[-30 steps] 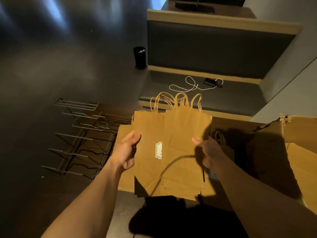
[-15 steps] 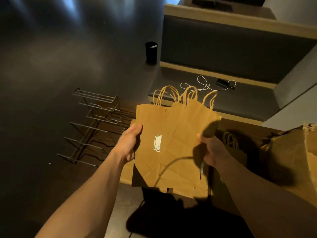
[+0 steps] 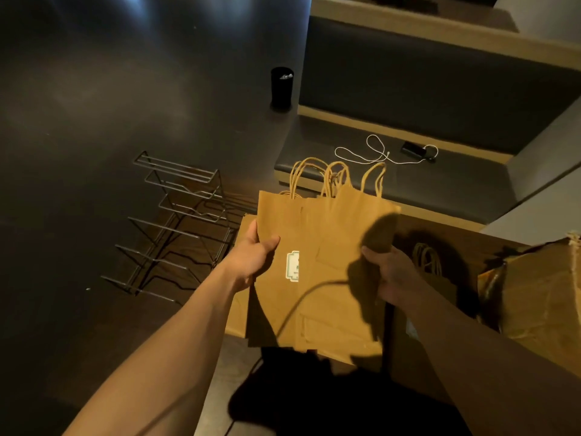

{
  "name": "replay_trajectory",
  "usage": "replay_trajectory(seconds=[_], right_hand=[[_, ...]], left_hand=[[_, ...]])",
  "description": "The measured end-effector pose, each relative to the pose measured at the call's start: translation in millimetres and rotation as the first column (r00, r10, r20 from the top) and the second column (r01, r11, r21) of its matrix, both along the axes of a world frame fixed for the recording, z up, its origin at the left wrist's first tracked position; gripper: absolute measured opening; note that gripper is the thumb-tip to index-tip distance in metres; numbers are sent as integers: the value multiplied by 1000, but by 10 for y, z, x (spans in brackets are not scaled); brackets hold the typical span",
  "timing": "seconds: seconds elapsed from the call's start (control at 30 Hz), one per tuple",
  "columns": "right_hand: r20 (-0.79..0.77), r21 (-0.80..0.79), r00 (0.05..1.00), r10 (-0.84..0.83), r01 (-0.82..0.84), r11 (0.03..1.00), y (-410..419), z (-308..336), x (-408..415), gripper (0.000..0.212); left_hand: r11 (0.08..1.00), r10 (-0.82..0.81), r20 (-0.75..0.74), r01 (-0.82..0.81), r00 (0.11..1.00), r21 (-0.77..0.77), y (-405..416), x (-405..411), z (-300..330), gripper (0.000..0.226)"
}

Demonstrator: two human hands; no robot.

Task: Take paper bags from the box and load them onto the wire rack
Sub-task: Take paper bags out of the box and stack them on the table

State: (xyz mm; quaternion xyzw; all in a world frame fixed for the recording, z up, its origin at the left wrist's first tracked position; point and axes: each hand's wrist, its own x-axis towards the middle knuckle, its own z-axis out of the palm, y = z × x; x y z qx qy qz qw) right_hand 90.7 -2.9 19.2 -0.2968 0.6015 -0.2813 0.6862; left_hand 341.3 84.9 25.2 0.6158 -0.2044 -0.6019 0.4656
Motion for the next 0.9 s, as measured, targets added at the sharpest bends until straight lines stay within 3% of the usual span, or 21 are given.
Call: replay_trajectory(seconds=[0.1,0.17,0.27,0.37,0.47,0.63,0.77,0.9], right_hand=[[-18,16,996,-88,88,996,29,-70,143,13],[-17,34,982,-186,187,982,47,-140,201,22],[-87,35,969,-231,235,971,49,-265,319,39],[-171,67,967,-191,205,977,83,-335,500,24],[-213,137,970,-115,147,980,116,-411,670,34],[-272,135,962,14,24,991,94,-567,772,40],[-290,141,957,14,29,990,87,-646,816,46],[-353,81,935,27,2,997,88,-645,861,52]], left_hand=[[996,65,120,-73,991,60,-35,63,4,30],[988,-3,107,-14,994,154,40,151,1,23],[960,-178,129,143,976,241,194,258,-67,39],[980,-83,283,27,956,197,242,344,-273,49],[975,-57,513,-62,857,212,238,435,-457,53],[960,-128,721,-98,681,263,286,497,-565,51],[966,-198,762,-10,616,260,279,489,-722,60],[942,-299,682,94,667,322,280,415,-852,82]])
